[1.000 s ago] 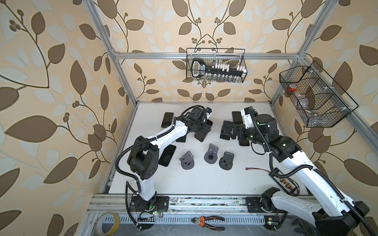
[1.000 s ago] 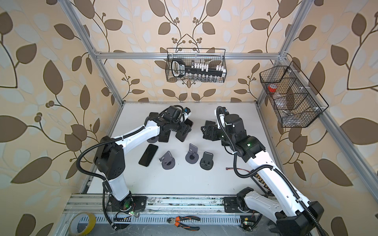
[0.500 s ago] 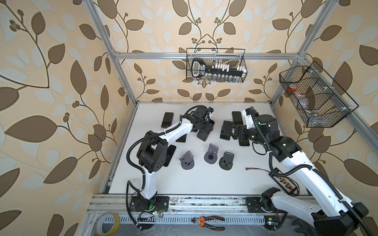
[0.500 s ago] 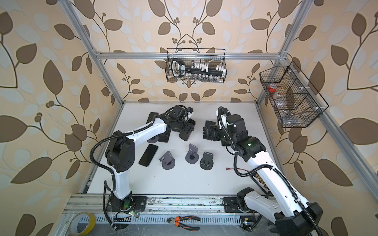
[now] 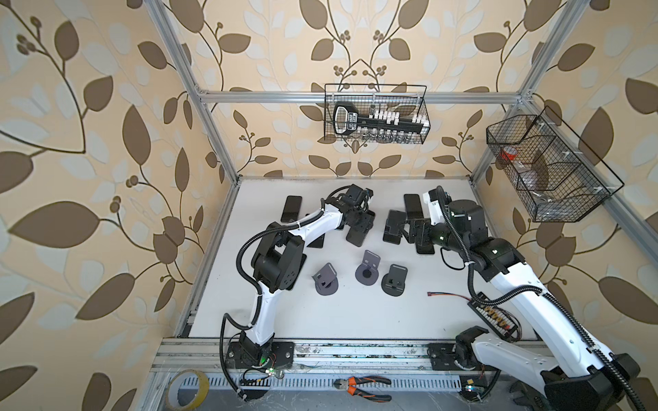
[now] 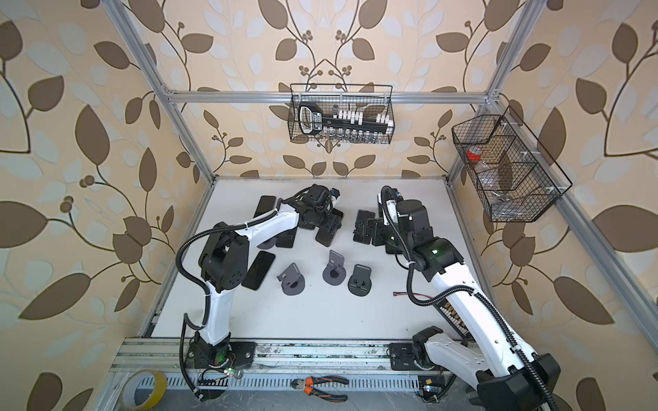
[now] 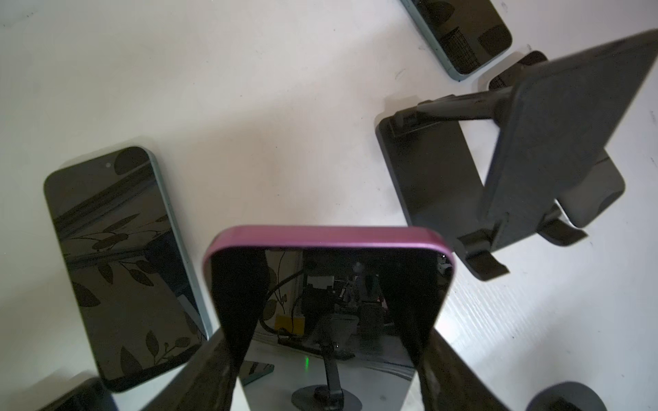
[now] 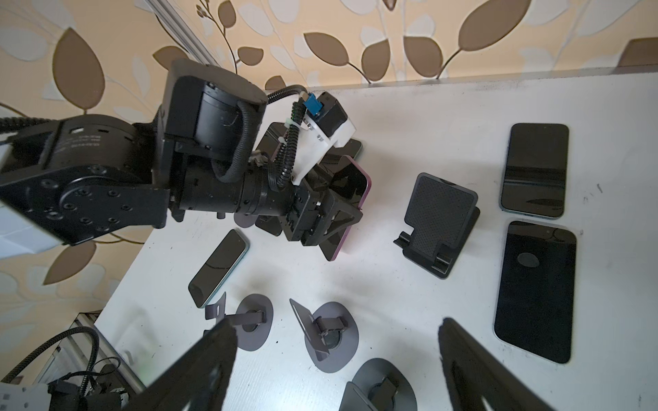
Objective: Remove the phone from the phone stand
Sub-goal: Place the phone at the top-center of the table.
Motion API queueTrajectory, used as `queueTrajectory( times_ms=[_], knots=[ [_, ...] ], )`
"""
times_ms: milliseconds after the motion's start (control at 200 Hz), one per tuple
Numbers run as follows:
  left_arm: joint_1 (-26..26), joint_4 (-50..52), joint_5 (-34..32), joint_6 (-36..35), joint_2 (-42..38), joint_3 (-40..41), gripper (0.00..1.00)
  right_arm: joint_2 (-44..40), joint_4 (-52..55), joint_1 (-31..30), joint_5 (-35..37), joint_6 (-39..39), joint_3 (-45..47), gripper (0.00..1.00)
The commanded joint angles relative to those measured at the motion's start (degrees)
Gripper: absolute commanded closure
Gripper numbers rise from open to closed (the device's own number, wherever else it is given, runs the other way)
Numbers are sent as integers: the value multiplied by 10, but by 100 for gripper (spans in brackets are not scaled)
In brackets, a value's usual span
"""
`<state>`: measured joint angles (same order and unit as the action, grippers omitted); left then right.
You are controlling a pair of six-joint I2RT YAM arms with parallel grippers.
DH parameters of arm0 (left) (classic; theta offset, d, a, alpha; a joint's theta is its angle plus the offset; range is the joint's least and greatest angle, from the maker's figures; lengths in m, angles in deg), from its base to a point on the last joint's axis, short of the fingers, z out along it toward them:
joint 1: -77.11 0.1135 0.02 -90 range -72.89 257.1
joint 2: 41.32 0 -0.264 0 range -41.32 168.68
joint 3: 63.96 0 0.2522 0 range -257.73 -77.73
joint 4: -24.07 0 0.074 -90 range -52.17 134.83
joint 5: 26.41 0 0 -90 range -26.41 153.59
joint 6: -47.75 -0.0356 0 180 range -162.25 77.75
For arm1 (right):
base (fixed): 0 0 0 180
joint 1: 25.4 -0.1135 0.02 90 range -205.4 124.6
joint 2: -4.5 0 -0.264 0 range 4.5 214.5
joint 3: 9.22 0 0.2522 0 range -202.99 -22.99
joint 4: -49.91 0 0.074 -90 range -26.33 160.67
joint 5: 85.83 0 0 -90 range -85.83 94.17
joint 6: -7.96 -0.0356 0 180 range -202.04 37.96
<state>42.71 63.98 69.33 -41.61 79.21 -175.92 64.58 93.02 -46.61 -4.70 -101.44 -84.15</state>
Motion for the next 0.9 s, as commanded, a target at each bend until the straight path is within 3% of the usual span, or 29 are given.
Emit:
queueTrajectory(
  times_ms=[0, 570, 895],
  knots=[
    [5, 5, 4, 26, 14, -42, 45, -5, 1, 2, -10, 7, 10, 10],
    [5, 43, -3, 44, 119, -141, 45, 14, 9, 14, -13, 12, 6, 10],
    [5, 47, -9, 56, 139, -151, 44, 18, 16, 20, -14, 14, 7, 10]
  ],
)
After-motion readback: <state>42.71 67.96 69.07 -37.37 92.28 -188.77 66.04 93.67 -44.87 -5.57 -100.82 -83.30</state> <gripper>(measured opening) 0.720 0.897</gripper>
